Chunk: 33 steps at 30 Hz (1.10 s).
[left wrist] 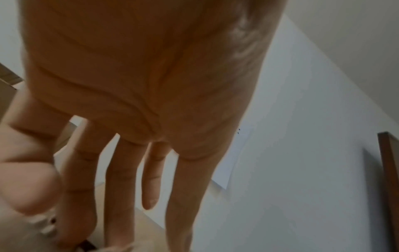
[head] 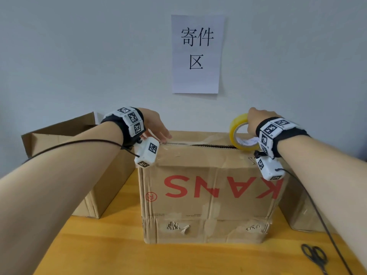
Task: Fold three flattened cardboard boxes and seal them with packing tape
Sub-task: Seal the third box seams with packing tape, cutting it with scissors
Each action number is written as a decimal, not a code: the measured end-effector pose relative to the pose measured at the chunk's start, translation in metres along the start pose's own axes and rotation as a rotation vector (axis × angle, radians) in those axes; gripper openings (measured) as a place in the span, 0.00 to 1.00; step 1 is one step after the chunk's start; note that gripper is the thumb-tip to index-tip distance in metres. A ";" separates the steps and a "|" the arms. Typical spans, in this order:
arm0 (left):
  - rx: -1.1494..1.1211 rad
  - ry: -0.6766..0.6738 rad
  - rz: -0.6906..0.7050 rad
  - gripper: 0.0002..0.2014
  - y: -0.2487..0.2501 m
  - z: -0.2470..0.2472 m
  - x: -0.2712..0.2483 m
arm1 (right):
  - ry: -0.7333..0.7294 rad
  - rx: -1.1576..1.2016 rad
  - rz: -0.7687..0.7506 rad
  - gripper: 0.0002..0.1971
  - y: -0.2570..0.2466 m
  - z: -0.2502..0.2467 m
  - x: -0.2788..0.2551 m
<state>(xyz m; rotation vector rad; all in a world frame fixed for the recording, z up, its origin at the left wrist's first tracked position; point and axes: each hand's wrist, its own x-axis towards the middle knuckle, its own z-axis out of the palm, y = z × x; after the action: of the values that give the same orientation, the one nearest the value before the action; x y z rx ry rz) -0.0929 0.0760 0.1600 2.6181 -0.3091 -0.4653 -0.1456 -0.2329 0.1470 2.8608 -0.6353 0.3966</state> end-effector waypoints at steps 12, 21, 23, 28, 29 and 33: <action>-0.401 0.193 -0.023 0.14 -0.012 -0.004 0.010 | 0.028 -0.015 -0.030 0.12 0.001 0.001 -0.002; -0.709 0.143 -0.117 0.07 -0.037 -0.002 -0.005 | 0.053 -0.113 -0.097 0.12 -0.012 -0.006 -0.010; -0.741 0.139 -0.116 0.07 -0.042 -0.002 -0.003 | 0.053 -0.120 -0.102 0.12 -0.013 -0.007 -0.010; -0.774 0.174 -0.111 0.09 -0.050 -0.002 0.004 | 0.047 -0.134 -0.098 0.11 -0.015 -0.008 -0.010; -0.776 0.174 -0.113 0.09 -0.050 -0.002 0.005 | 0.044 -0.138 -0.096 0.11 -0.016 -0.008 -0.009; -0.776 0.082 -0.104 0.16 -0.053 -0.004 0.009 | 0.041 -0.151 -0.086 0.11 -0.016 -0.008 -0.008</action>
<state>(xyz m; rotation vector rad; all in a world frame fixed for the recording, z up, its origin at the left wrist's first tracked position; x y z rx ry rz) -0.0755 0.1214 0.1355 1.8897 0.0414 -0.4045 -0.1474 -0.2136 0.1499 2.7182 -0.5099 0.3767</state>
